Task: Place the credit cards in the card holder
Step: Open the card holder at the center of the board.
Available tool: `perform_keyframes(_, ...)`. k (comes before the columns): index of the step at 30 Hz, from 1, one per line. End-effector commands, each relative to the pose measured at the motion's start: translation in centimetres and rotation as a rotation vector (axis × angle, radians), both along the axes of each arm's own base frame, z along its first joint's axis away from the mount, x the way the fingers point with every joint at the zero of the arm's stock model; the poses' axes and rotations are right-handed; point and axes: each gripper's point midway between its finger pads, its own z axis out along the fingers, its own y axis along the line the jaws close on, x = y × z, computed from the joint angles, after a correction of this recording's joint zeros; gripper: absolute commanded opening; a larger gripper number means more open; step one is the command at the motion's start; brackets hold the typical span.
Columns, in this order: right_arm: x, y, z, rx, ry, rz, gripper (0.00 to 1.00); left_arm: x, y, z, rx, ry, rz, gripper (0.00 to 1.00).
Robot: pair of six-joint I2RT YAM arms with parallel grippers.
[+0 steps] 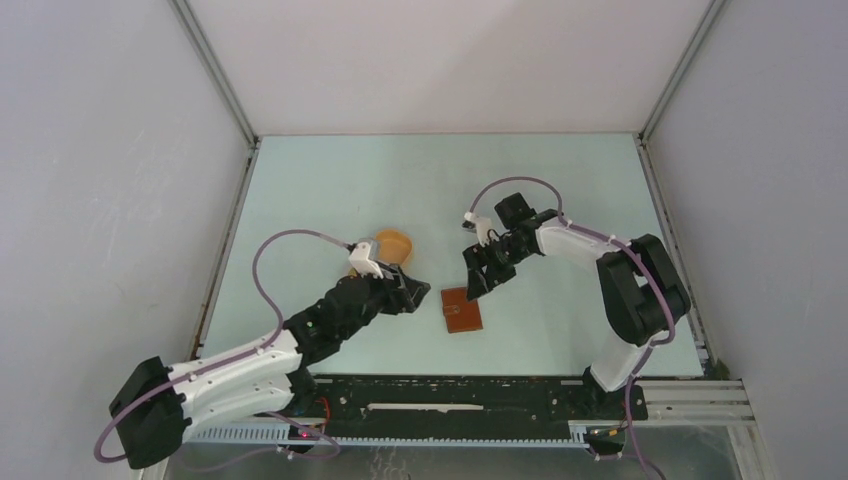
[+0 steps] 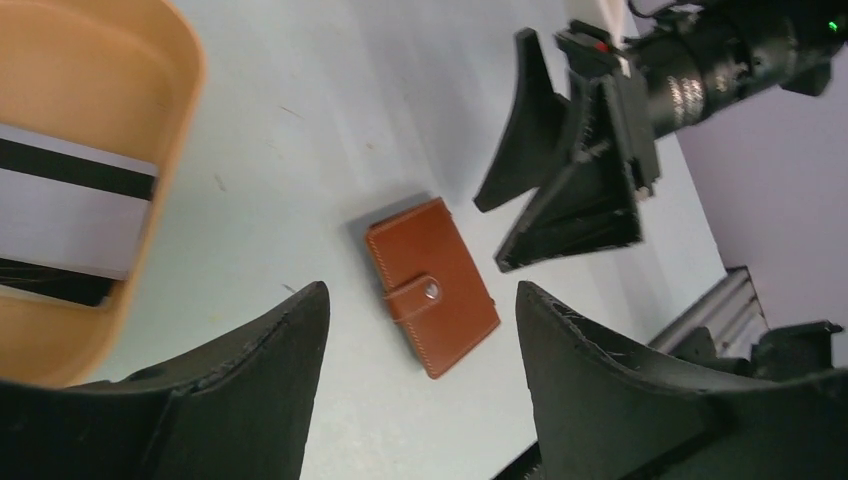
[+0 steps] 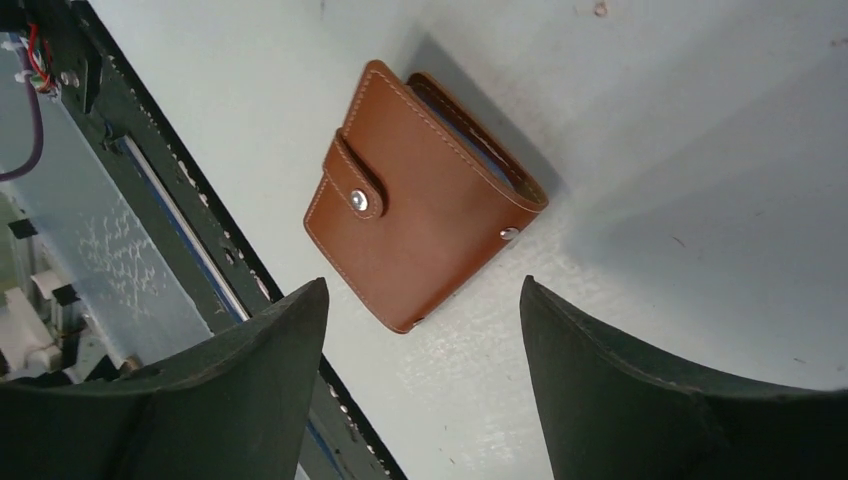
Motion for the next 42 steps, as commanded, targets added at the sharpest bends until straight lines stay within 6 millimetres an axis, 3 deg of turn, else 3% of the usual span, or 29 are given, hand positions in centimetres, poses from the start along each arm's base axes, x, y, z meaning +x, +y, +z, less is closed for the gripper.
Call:
perform_keyframes(1, 0.8, 0.3, 0.1, -0.009, 0.051, -0.064, 0.78, -0.5, -1.7, -0.1, -0.074, 0.023, 0.01, 0.73)
perform_keyframes(5, 1.2, -0.2, -0.8, -0.03, 0.092, -0.118, 0.75, 0.0, -2.3, -2.0, -0.041, 0.063, 0.043, 0.7)
perform_keyframes(10, 1.1, -0.6, -2.1, -0.014, 0.199, -0.167, 0.64, 0.6, -3.3, -4.2, 0.0, 0.125, 0.058, 0.59)
perform_keyframes(14, 0.8, -0.4, -2.8, -0.003, 0.257, -0.186, 0.59, 0.2, -4.7, -5.8, 0.003, 0.185, 0.038, 0.58)
perform_keyframes(25, 0.2, -0.1, -5.2, 0.003, 0.386, -0.226, 0.55, -0.5, -7.4, -8.9, -0.013, 0.283, -0.023, 0.51)
perform_keyframes(32, -0.3, 0.6, -5.3, 0.015, 0.402, -0.206, 0.55, -0.6, -8.9, -9.5, -0.034, 0.303, -0.067, 0.44)
perform_keyframes(42, -0.2, 1.4, -3.0, 0.104, 0.388, -0.15, 0.59, -0.3, -9.5, -8.4, -0.065, 0.234, -0.103, 0.05)
